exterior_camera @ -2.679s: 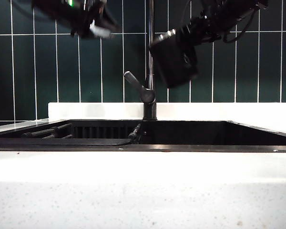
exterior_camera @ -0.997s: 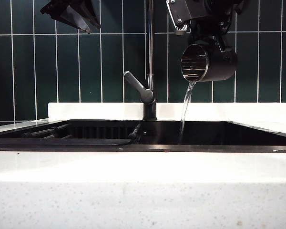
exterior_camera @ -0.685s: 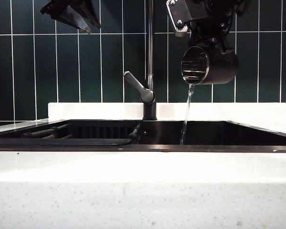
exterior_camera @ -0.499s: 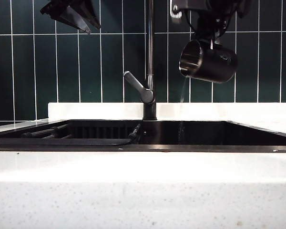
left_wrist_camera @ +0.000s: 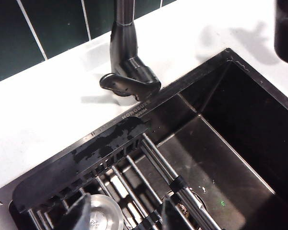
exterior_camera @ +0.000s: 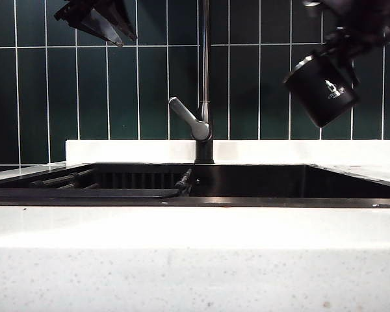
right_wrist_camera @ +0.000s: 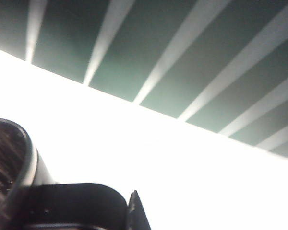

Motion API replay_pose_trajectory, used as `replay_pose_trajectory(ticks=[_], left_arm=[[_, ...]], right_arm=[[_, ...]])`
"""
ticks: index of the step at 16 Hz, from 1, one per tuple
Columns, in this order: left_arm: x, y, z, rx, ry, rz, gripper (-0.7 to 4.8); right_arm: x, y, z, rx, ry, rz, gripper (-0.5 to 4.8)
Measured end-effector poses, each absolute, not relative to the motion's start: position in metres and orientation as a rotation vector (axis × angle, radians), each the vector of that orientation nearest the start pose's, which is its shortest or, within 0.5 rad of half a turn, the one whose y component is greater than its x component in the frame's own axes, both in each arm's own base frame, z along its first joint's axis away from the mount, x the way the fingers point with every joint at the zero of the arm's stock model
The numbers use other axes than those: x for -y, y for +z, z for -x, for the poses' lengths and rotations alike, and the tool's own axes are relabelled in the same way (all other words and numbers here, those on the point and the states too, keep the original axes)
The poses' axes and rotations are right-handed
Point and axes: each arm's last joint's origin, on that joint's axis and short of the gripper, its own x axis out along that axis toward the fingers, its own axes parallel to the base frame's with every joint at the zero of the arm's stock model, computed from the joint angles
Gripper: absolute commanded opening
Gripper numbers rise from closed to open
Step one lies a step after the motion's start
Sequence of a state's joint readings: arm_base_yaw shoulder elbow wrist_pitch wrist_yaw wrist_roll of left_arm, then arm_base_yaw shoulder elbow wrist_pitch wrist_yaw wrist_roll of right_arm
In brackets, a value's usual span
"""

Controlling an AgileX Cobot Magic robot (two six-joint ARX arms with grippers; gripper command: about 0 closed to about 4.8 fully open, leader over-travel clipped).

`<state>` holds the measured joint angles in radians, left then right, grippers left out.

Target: Pick up the mug next to the sink, go to the faucet to get some water, pour the water into the sink, and finally put the mug back to its place.

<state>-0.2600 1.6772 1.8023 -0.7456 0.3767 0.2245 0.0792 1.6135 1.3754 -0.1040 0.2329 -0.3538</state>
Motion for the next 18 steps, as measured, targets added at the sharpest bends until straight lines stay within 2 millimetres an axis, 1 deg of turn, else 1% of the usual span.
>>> replay_pose_trajectory(ticks=[1,2,4,5,6,9,10,12,13,15,18], left_arm=[[0.103,0.401,-0.346,-0.558,-0.683,-0.173,1.83],[0.103,0.401,-0.346,-0.560,-0.684,-0.173,1.82],[0.103,0.401,-0.346,-0.562,-0.683,-0.173,1.73],[0.103,0.401,-0.346,-0.563,-0.674,-0.176,1.71],[0.102,0.400,-0.346,-0.568,-0.650,-0.185,1.49],[0.100,0.400,-0.347,-0.573,-0.589,-0.209,1.50],[0.100,0.400,-0.347,-0.574,-0.578,-0.213,1.50],[0.105,0.398,-0.345,-0.585,-0.547,-0.219,1.50],[0.108,0.394,-0.339,-0.589,-0.523,-0.235,1.49],[0.110,0.382,-0.330,-0.555,-0.513,-0.225,1.49],[0.106,0.352,-0.308,-0.473,-0.477,-0.178,1.47]], right_arm=[[-0.009,0.332,-0.374,-0.372,-0.120,0.311,-0.01],[0.004,0.330,-0.374,-0.379,-0.148,0.255,-0.01],[0.018,0.322,-0.373,-0.390,-0.151,0.209,-0.01],[0.024,0.316,-0.372,-0.394,-0.146,0.198,-0.01],[0.029,0.311,-0.372,-0.397,-0.146,0.191,-0.01],[0.039,0.295,-0.369,-0.409,-0.149,0.179,-0.01],[0.045,0.285,-0.366,-0.412,-0.152,0.172,-0.01],[0.053,0.273,-0.363,-0.386,-0.167,0.166,-0.01],[0.055,0.264,-0.360,-0.362,-0.165,0.152,-0.01],[0.057,0.252,-0.356,-0.339,-0.154,0.133,-0.01],[0.055,0.239,-0.351,-0.296,-0.115,0.118,-0.01]])
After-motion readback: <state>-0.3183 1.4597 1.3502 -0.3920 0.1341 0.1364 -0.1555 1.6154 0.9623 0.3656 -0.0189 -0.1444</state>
